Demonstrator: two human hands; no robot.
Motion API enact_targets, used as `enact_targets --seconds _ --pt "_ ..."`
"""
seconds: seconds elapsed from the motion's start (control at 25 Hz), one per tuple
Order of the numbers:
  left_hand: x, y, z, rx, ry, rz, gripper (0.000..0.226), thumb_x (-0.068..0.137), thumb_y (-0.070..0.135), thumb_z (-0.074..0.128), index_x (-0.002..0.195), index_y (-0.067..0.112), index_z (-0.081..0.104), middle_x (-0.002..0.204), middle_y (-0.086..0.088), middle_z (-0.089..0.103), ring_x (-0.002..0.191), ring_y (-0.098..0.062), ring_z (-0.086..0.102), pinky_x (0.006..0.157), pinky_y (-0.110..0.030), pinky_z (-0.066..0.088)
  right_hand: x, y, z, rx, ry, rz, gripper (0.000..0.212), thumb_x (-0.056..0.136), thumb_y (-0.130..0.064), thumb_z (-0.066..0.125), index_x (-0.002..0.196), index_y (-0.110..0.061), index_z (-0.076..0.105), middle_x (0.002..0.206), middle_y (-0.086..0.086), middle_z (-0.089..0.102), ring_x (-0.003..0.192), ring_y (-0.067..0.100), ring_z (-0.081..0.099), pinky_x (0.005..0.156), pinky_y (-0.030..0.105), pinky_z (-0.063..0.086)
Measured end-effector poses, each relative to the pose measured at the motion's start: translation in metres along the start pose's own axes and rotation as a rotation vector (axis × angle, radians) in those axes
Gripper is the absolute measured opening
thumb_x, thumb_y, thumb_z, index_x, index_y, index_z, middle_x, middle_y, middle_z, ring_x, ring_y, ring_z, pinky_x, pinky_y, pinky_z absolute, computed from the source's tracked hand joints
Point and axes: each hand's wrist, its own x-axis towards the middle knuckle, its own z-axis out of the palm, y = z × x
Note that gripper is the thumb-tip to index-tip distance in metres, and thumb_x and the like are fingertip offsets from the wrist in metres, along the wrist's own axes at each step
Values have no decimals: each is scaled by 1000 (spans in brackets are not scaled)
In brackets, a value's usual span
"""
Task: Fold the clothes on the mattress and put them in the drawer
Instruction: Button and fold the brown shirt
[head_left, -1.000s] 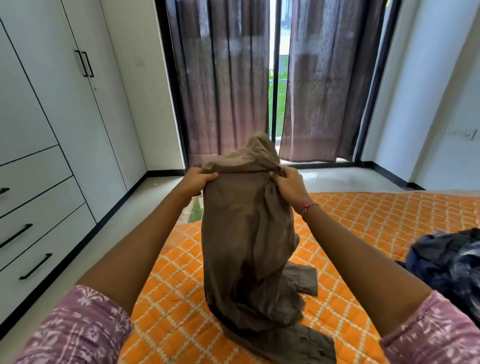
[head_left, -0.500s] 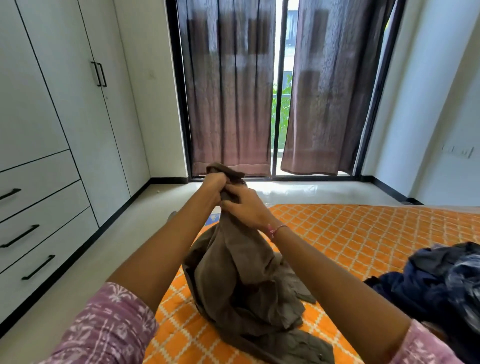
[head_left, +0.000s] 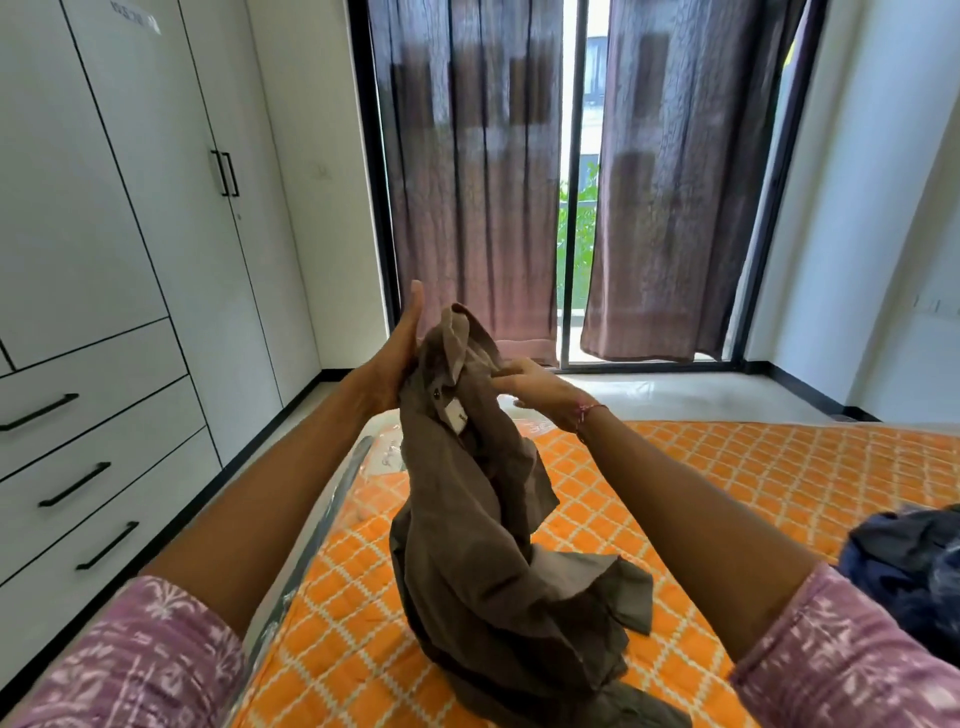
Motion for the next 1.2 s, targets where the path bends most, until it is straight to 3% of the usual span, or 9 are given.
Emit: enact_targets --seconds 0.16,0.36,0.48,0.6,0.76,0.88,1.0,1.12,1.2 --pt "-3 8 -25 406 50 -245 78 75 74 47 127 16 50 122 -10 59 108 -25 58 90 -38 49 23 7 12 -338 281 -169 22 93 -16 53 88 2 66 89 15 66 80 23 58 67 30 43" --pt "5 19 0 936 394 -29 6 88 9 55 94 10 56 96 -16 61 86 -30 60 79 -40 52 26 -31 8 -576 359 -458 21 84 -35 69 86 -18 58 83 2 63 71 12 52 61 19 35" --pt "5 38 -14 1262 733 148 19 90 9 48 102 7 63 102 -17 63 95 -35 62 84 -40 50 27 -14 -24 -906 50 -121 29 77 -28 75 97 -7 69 82 4 65 73 17 57 71 28 47" --pt "-3 45 -30 1495 853 145 21 95 13 46 104 6 63 101 -14 64 93 -32 62 79 -34 45 26 8 -49 -817 319 86 21 85 -19 61 85 -2 73 76 15 65 74 29 61 70 33 47" --pt "-5 21 -33 1270 780 -148 10 92 13 56 85 5 55 89 -10 64 77 -25 63 64 -28 47 31 -12 -44 -371 699 44 27 94 -13 44 99 8 61 105 26 62 99 39 57 71 33 36" --pt "-1 15 -41 449 741 -315 15 93 6 55 80 1 49 84 -16 59 68 -27 58 62 -35 51 16 -37 -50 -108 409 42 26 90 -20 63 99 4 63 90 16 66 89 31 65 71 38 52" --pt "2 13 -46 228 794 -161 16 96 1 45 100 -8 57 91 -19 58 80 -30 58 72 -36 51 -12 -54 -66 -504 25 305 18 84 -19 70 88 -1 67 74 6 64 67 16 64 62 26 55" --pt "10 37 -25 502 858 227 27 91 -3 48 113 -3 65 111 -19 66 103 -32 61 95 -37 50 -3 -94 -84 -124 427 123 26 94 1 42 71 1 53 48 5 56 39 6 56 39 16 44" --pt "15 67 1 565 866 514 31 91 -4 46 114 3 67 114 -16 67 107 -29 61 101 -36 47 16 -125 -97 91 729 -48 28 93 0 33 88 -3 60 70 10 66 70 18 69 61 28 57"
